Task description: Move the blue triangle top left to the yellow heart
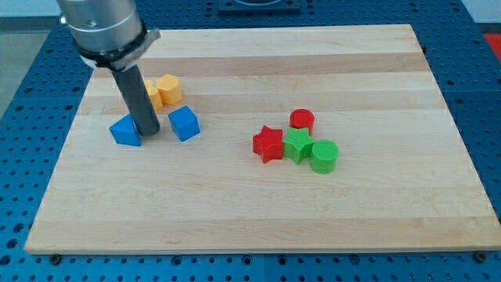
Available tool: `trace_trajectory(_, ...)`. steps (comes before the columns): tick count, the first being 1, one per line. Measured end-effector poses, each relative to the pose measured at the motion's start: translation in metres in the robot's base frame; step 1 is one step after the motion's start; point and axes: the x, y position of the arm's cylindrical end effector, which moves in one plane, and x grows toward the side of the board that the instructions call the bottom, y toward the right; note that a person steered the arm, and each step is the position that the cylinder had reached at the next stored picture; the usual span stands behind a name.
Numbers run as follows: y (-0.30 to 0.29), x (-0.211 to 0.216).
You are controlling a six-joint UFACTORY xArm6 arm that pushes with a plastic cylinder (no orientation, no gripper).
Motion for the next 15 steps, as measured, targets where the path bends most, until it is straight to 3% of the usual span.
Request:
trace_trajectory(1, -0.001, 0.051)
trace_trajectory(2, -0.005, 0.063)
trace_trajectory(4, -0.018, 0.005)
trace_trajectory(7, -0.042, 0.022)
trace_trajectory(9, -0.088, 0.022)
trace_trajectory(15, -0.039, -0.115)
